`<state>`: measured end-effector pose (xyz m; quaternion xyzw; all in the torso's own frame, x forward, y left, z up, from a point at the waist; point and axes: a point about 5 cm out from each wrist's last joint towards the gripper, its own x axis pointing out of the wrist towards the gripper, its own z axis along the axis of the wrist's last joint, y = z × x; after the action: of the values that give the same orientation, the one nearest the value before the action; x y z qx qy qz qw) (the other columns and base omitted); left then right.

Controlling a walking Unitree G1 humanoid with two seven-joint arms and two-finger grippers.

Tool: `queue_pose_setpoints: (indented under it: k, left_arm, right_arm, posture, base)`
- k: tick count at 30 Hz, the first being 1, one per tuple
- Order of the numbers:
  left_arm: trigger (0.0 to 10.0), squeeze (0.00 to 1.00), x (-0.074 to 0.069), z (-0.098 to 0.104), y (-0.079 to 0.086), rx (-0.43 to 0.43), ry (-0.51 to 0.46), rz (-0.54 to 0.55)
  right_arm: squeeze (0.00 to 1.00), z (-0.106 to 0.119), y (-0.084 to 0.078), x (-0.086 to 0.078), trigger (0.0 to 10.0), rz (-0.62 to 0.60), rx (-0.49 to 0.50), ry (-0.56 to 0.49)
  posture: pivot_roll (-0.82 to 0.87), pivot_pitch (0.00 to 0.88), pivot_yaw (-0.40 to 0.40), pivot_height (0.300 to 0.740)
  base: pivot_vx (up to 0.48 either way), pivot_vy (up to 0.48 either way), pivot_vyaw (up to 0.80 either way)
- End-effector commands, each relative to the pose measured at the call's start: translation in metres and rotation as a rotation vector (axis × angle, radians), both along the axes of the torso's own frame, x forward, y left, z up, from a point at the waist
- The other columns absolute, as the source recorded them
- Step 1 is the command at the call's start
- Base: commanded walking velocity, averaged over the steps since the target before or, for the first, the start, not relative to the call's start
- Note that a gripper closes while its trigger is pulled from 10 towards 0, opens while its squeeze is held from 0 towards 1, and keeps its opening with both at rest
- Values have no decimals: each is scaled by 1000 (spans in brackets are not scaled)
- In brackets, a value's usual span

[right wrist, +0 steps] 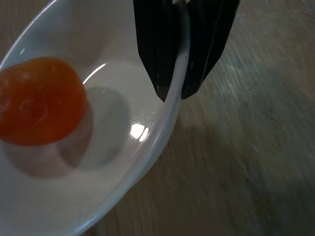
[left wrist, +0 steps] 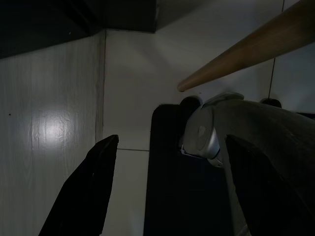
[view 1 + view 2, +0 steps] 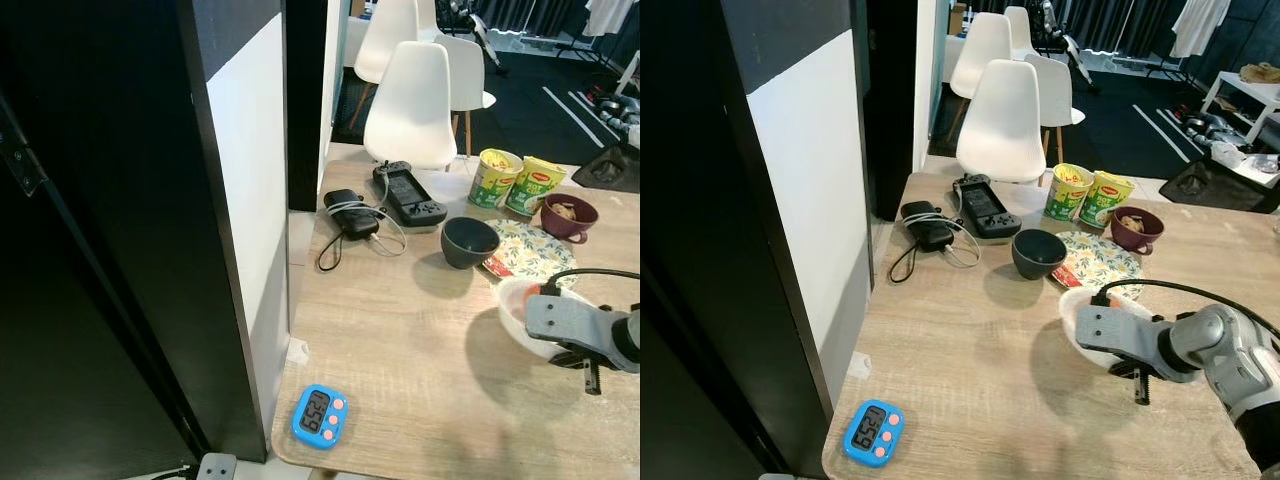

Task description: Restocking fridge

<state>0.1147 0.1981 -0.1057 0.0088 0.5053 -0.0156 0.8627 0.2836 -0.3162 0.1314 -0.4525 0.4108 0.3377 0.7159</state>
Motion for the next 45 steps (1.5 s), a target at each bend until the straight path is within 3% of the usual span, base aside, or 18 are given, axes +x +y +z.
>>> queue_pose_setpoints:
  k: [1,4,14,25,30,35,36,40,45]
  left_arm:
    - [10000,0,-14,-7,-20,-55,63,-52]
    - [10000,0,-13,-7,-20,-53,64,-57]
    - [10000,0,-14,-7,-19,-50,66,-62]
    - [10000,0,-16,-7,-17,-42,76,-75]
    - [10000,0,-16,-7,-16,-39,75,-78]
    - [10000,0,-16,-7,-15,-38,74,-81]
    - [10000,0,-15,-6,-15,-37,73,-83]
    - [10000,0,-15,-6,-15,-37,74,-87]
    - [10000,0,-15,-6,-15,-36,75,-90]
  right_arm:
    - [0,0,-18,-6,0,-85,-50,-10]
    - [0,-7,-37,-8,0,-197,-136,-63]
    - [0,-11,-52,-8,0,-378,-148,-150]
    - [0,-10,-94,-32,0,-618,-198,-175]
    - [0,-12,-120,-57,0,-762,-222,-171]
    - [0,-13,-131,-72,0,-840,-237,-172]
    - [0,-13,-142,-85,0,-907,-255,-176]
    - [0,-11,-156,-105,0,-1006,-276,-190]
    - [0,-11,-163,-117,0,-1060,-285,-199]
  posture:
    - [33,0,-107,740]
    - [31,0,-106,740]
    - [33,0,-102,740]
    - [31,0,-99,740]
    - [28,0,-96,740]
    - [27,0,-95,740]
    - [25,0,-91,740]
    - [20,0,-88,740]
    - [20,0,-90,740]
  base:
    - [0,0,0]
    - [0,0,0]
    - [0,0,0]
    - [0,0,0]
    - [0,0,0]
    - [0,0,0]
    - [0,0,0]
    - [0,0,0]
    - [0,0,0]
